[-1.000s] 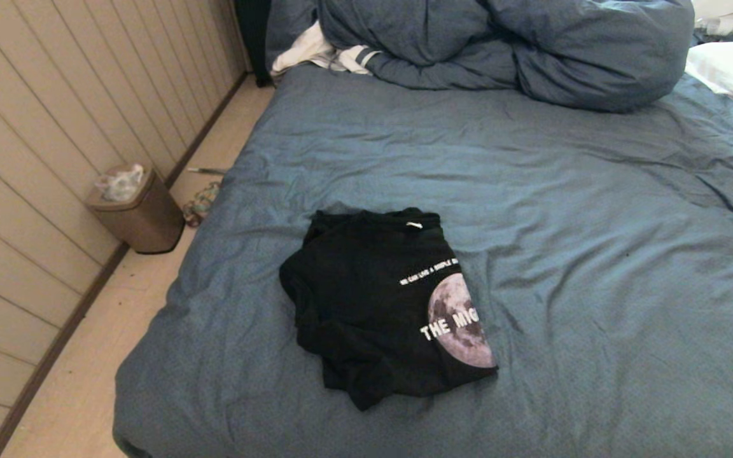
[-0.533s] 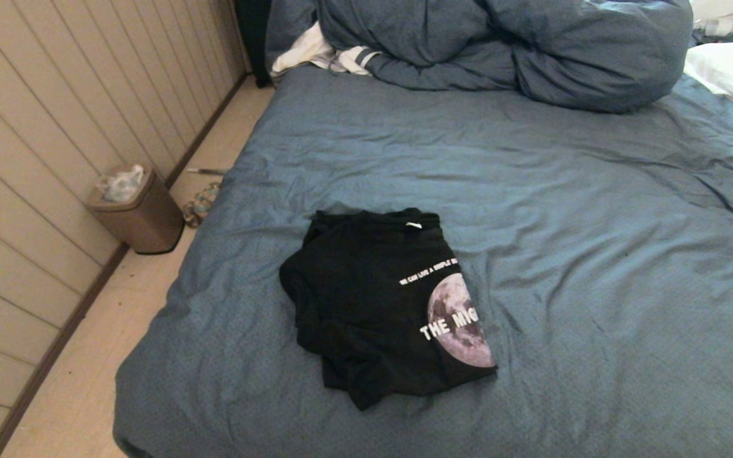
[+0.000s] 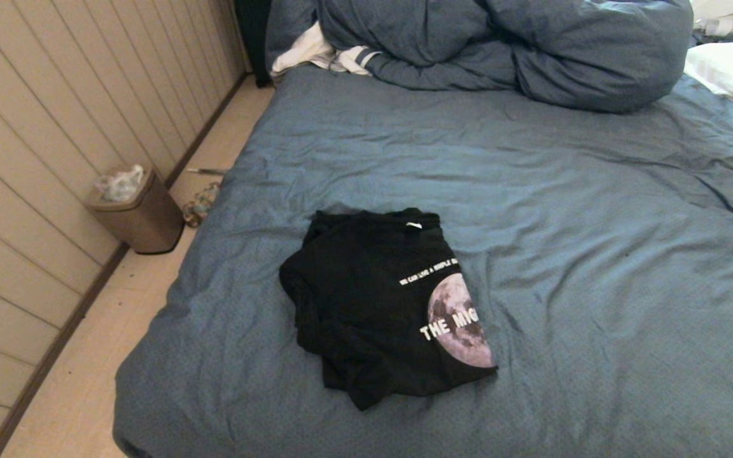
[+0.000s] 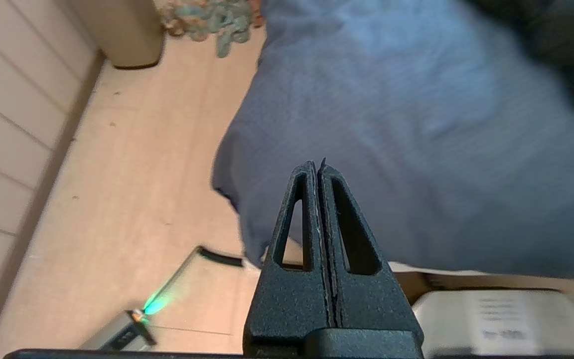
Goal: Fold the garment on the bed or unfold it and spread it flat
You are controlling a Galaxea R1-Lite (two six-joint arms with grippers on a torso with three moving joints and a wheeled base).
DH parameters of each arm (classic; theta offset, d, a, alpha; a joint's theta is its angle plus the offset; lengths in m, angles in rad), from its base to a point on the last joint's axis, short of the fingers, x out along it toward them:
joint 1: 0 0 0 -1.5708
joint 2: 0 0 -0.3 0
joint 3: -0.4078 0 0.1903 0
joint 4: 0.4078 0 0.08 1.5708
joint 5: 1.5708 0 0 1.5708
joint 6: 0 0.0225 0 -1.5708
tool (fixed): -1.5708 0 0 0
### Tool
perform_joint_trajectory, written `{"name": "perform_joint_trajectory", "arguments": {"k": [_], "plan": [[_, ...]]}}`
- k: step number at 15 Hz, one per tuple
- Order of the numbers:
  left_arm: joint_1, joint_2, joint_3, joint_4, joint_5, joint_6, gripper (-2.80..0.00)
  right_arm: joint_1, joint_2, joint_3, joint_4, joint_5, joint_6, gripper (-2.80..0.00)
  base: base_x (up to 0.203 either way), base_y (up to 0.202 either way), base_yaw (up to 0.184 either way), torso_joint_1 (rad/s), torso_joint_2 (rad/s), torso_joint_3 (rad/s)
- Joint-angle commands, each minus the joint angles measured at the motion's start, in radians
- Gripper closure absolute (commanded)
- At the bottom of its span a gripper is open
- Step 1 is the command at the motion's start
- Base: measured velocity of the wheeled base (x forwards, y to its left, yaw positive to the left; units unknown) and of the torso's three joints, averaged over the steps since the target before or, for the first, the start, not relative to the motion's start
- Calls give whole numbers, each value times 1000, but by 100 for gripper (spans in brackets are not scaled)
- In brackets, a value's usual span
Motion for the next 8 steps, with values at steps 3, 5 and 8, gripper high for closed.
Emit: {"name": "perform_joint_trajectory", "arguments": {"k": [3, 5, 8], "plan": [[2, 0, 52, -52, -7, 96, 0, 1, -1, 58, -61, 13, 12, 0, 0, 0, 0, 0, 0, 0], [2, 0, 52, -52, -7, 96, 0, 1, -1, 58, -61, 13, 12, 0, 0, 0, 0, 0, 0, 0], [2, 0, 52, -52, -7, 96, 0, 1, -1, 58, -61, 13, 12, 0, 0, 0, 0, 0, 0, 0]]}}
